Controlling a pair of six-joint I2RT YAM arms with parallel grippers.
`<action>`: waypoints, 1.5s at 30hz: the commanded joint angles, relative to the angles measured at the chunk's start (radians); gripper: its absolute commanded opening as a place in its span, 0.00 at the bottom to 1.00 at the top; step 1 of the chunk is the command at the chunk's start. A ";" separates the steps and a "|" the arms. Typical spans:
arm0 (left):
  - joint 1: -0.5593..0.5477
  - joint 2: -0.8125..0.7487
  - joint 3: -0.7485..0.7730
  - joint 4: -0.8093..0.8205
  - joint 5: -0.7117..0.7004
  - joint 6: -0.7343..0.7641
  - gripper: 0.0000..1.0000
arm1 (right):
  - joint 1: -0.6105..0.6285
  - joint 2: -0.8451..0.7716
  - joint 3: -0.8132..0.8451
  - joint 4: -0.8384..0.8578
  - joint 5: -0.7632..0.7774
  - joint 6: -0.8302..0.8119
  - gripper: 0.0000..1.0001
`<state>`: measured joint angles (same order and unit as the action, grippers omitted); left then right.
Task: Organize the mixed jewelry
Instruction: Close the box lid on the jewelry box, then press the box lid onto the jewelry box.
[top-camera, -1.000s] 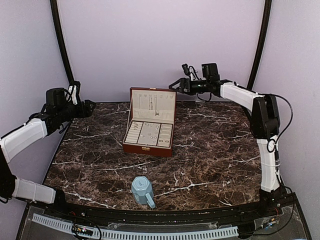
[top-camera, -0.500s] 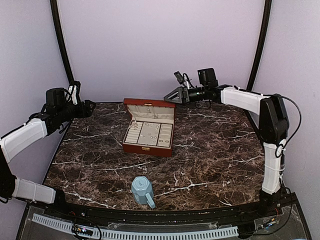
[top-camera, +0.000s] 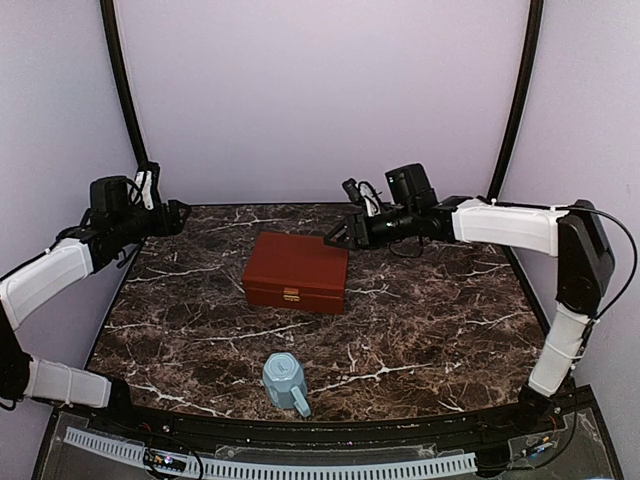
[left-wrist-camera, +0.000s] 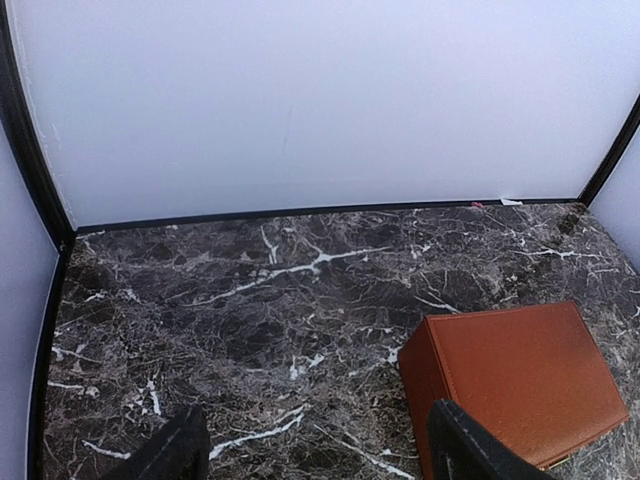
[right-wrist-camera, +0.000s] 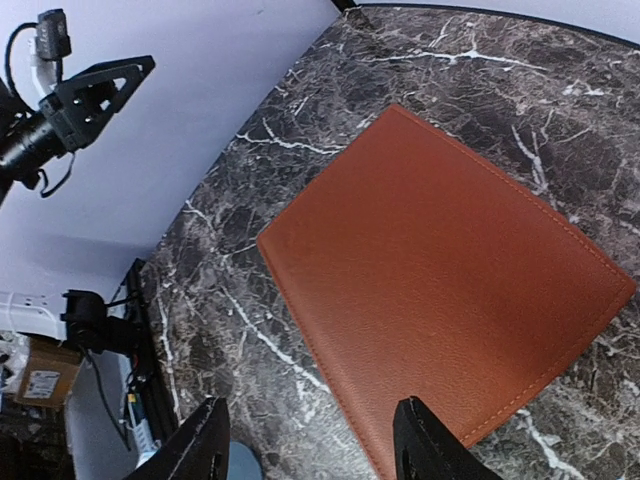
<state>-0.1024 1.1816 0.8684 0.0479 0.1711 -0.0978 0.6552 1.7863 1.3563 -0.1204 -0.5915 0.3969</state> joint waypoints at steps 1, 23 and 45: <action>0.007 -0.037 -0.016 0.013 -0.006 -0.003 0.77 | 0.046 0.044 0.031 0.012 0.166 0.054 0.46; 0.007 -0.058 -0.024 0.012 -0.004 -0.014 0.77 | 0.129 0.245 0.079 -0.016 0.230 0.073 0.20; 0.007 -0.066 -0.042 -0.035 -0.068 -0.134 0.79 | 0.126 0.107 -0.019 0.080 0.280 0.075 0.50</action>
<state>-0.1017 1.1351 0.8532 0.0429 0.1513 -0.1345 0.7872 1.9759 1.3529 0.0021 -0.3878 0.4866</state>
